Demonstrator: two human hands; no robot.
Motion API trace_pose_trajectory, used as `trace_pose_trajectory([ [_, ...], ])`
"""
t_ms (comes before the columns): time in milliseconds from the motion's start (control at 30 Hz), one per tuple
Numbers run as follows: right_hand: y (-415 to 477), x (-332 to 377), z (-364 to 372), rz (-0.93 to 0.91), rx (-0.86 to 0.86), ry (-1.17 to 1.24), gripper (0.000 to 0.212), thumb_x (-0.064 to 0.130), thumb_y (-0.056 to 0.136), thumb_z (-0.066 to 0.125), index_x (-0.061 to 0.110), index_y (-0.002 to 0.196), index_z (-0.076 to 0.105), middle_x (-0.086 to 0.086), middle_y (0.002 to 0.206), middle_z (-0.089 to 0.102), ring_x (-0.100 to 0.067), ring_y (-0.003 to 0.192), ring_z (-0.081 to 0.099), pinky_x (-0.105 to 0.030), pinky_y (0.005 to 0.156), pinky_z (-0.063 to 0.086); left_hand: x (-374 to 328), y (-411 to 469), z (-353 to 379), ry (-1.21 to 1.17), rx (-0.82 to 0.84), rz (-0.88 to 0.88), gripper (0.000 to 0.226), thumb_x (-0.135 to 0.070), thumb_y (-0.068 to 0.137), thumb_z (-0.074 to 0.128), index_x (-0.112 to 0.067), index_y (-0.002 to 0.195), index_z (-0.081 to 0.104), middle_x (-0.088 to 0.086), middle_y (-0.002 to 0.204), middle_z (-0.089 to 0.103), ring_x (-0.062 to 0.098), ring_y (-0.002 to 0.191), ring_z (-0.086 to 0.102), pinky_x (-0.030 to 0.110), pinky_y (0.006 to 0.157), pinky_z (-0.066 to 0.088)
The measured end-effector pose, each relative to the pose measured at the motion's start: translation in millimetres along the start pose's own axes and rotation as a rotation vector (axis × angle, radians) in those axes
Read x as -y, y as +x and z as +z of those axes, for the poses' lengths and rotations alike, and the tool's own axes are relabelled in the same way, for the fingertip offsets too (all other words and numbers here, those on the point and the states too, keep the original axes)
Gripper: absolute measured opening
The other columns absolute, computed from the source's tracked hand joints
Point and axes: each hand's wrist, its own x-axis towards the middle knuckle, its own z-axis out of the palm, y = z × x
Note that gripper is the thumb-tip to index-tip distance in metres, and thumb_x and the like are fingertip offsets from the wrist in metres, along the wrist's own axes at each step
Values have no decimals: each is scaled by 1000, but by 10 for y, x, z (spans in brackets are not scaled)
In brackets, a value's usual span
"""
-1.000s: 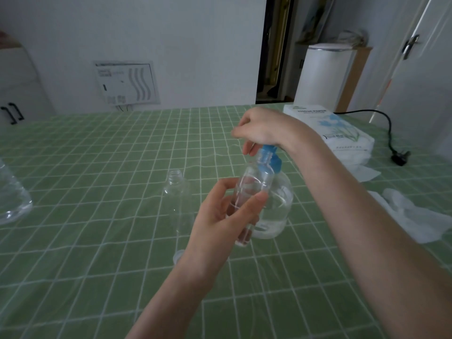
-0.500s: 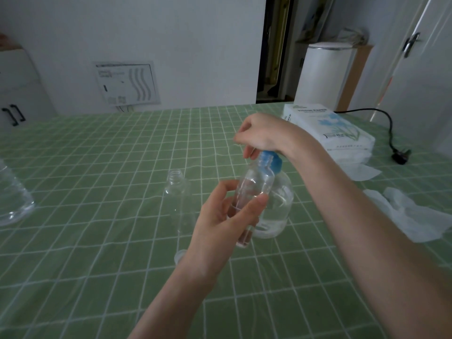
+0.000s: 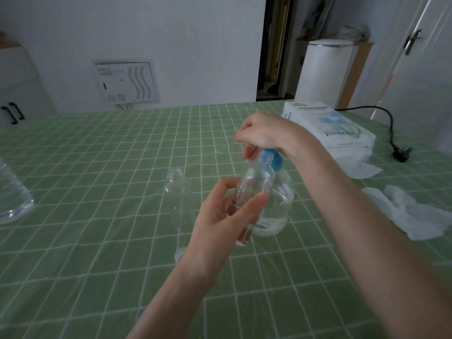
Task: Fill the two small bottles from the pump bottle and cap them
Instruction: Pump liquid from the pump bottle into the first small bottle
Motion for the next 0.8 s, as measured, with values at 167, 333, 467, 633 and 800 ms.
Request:
trace_pose_trajectory([
  [167,1,-12,15,-7,-28,5,34,27,94,50,3,114,61,-15,103,71,-30,98,68,-43,98,48,5,-2,4,6,5,-6,29,-38,72,66,-24,97,62,3,77,65,17,66,54,18,49,44],
  [333,7,36,-42,-47,-88,-2,34,23,92,53,2,117,60,-15,97,73,-30,96,70,-44,93,51,-18,3,30,-8,9,7,32,-40,72,65,-22,98,61,3,77,66,15,65,55,18,50,44],
  [467,35,38,-41,-39,-60,-12,31,24,92,53,3,113,62,-14,98,72,-29,96,69,-44,94,51,-24,7,15,-20,3,5,30,-39,73,65,-22,98,61,5,79,66,16,66,55,18,48,43],
  [633,43,10,-24,-31,-34,-17,33,26,94,51,3,113,62,-15,104,71,-29,99,68,-42,98,48,-10,3,15,-11,1,0,30,-38,73,65,-22,97,61,9,82,67,15,66,55,18,48,43],
  [800,33,-20,25,-8,-9,-16,34,26,95,50,2,115,62,-16,106,71,-30,101,67,-42,98,47,15,-13,9,20,-9,-9,32,-39,72,65,-22,98,60,12,85,69,11,66,58,16,50,45],
])
